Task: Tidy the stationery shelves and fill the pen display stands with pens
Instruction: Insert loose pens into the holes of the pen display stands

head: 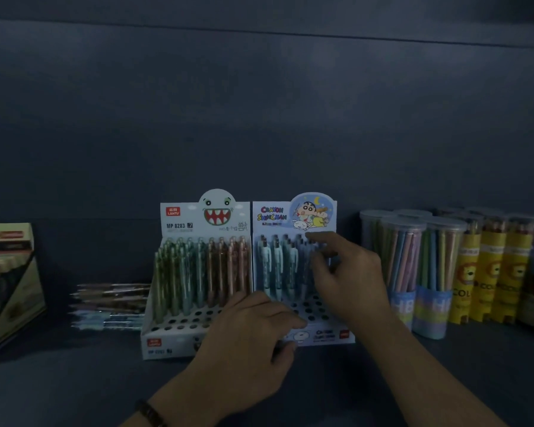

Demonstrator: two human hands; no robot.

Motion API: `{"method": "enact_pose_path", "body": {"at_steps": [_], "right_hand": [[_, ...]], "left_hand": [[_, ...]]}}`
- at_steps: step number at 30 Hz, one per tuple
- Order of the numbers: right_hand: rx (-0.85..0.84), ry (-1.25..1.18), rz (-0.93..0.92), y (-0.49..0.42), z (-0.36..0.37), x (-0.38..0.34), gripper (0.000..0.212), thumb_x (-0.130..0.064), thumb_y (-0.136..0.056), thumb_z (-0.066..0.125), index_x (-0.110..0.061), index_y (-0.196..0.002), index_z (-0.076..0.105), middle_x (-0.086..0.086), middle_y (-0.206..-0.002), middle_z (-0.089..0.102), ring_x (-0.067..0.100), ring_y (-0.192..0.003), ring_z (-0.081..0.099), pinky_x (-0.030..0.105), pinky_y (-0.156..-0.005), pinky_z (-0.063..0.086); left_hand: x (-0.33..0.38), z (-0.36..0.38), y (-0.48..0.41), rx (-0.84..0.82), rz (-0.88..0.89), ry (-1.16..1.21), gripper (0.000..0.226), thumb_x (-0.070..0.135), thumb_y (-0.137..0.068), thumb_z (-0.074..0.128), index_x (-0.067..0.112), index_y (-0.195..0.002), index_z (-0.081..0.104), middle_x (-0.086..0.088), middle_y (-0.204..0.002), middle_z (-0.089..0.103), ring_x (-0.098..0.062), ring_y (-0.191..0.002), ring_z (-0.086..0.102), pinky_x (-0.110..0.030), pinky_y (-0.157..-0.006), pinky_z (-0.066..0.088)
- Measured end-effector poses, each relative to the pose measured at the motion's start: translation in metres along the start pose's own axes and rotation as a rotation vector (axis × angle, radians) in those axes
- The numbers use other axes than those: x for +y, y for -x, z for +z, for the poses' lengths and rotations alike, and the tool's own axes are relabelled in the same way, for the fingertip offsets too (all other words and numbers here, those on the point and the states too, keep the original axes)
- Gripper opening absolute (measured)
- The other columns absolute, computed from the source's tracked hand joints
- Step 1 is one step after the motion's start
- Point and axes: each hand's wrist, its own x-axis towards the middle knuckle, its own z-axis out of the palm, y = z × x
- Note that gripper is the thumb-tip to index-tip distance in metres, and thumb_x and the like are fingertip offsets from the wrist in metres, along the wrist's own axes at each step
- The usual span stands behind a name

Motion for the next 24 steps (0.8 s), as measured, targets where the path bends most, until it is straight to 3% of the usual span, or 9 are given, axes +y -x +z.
{"method": "enact_pose_path", "body": {"at_steps": [3,6,11,16,20,24], "right_hand": [[-0.044,0.012,0.049,0.003,-0.004,0.000,0.045,-0.007,-0.094,0.062,-0.035,-0.127,0.073,-0.012,-0.066,0.062,0.012,-0.050,0.057,0.030,-0.051,0.052],[-0.080,0.054,0.038,0.005,-0.006,-0.003,0.050,-0.008,-0.091,0.062,-0.038,-0.130,0.071,-0.008,-0.060,0.061,0.011,-0.050,0.057,0.033,-0.054,0.056],[-0.156,0.087,0.061,0.008,-0.006,-0.005,0.057,-0.012,-0.088,0.062,-0.045,-0.135,0.065,-0.008,-0.066,0.064,0.008,-0.056,0.062,0.038,-0.059,0.059],[-0.134,0.096,0.007,0.013,-0.007,-0.007,0.059,-0.009,-0.090,0.064,-0.037,-0.142,0.061,-0.014,-0.070,0.062,0.005,-0.058,0.060,0.036,-0.056,0.057],[-0.095,0.117,-0.031,0.014,-0.007,-0.013,0.054,-0.009,-0.091,0.067,-0.031,-0.140,0.060,-0.015,-0.071,0.060,0.005,-0.057,0.059,0.031,-0.054,0.052],[-0.037,0.060,-0.033,0.015,-0.002,-0.034,0.037,-0.013,-0.092,0.068,-0.032,-0.124,0.063,-0.011,-0.071,0.063,0.006,-0.055,0.060,0.035,-0.052,0.053]], "left_hand": [[-0.001,0.001,0.000,0.008,0.003,0.007,0.042,0.053,-0.099,0.048,0.044,-0.136,0.063,0.028,-0.130,0.062,0.003,-0.120,0.044,-0.013,-0.101,0.022],[-0.001,0.000,0.000,0.004,0.006,0.022,0.041,0.052,-0.099,0.049,0.043,-0.138,0.062,0.028,-0.131,0.061,0.004,-0.121,0.041,-0.013,-0.102,0.022],[-0.002,-0.004,0.003,-0.019,0.022,0.045,0.042,0.050,-0.100,0.051,0.044,-0.141,0.058,0.029,-0.135,0.057,0.005,-0.124,0.038,-0.021,-0.111,0.029],[-0.004,-0.004,0.004,0.005,0.062,0.055,0.037,0.048,-0.100,0.052,0.044,-0.136,0.060,0.028,-0.132,0.057,0.003,-0.124,0.041,-0.025,-0.109,0.032],[-0.010,-0.013,0.006,0.143,0.099,0.104,0.024,0.041,-0.101,0.058,0.043,-0.124,0.065,0.027,-0.121,0.058,0.004,-0.117,0.047,-0.021,-0.105,0.034],[-0.033,-0.043,0.002,0.443,0.152,0.136,0.016,0.022,-0.098,0.067,0.026,-0.111,0.074,0.013,-0.106,0.069,-0.005,-0.105,0.062,-0.035,-0.099,0.050]]}}
